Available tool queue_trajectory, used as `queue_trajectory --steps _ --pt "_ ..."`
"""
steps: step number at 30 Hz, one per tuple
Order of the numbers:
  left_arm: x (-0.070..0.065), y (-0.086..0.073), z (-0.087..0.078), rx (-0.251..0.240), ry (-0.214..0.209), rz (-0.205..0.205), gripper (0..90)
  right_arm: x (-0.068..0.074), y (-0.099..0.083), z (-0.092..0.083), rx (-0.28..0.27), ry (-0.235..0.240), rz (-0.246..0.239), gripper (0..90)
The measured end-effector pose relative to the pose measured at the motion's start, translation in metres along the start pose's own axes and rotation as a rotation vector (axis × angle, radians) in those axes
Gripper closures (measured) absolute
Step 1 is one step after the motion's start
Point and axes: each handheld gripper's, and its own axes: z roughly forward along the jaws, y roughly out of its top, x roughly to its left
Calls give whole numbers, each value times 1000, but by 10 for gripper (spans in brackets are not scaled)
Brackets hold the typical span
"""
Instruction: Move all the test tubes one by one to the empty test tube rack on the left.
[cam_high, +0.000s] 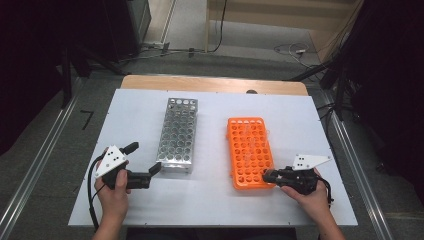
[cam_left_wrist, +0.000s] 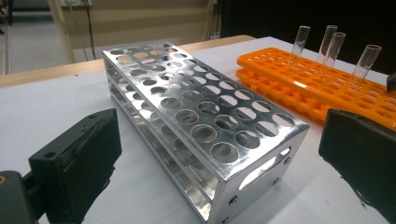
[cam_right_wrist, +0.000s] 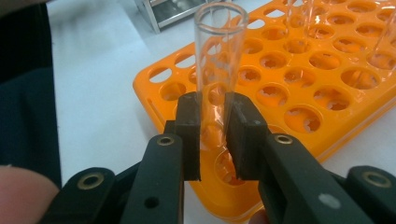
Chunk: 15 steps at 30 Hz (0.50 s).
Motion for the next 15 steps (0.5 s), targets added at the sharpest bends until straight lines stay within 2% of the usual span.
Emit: queue_trajectory --steps 3,6,7,9,10,11,12,13,15 --pt "-2 1 0 -7 -7 2 0 -1 1 -1 -3 14 19 738" --pt "-2 2 -1 -18 -18 -4 0 1 4 -2 -2 7 19 738" --pt "-3 3 -1 -31 -40 -14 0 2 6 -4 -10 -3 25 738" --pt "-3 4 -1 -33 -47 -11 0 3 8 -6 -20 -12 31 738" --pt "-5 5 -3 -57 -83 -1 0 3 9 -8 -27 -15 34 739" --pt "-6 6 -3 -64 -99 8 0 3 10 -9 -29 -17 37 738" --pt "-6 6 -3 -64 -99 8 0 4 12 -10 -34 -21 43 738" --pt "-10 9 -3 -71 -117 27 0 4 14 -13 -43 -27 44 739" --pt "-12 10 -3 -71 -119 31 0 6 17 -17 -62 -32 54 739"
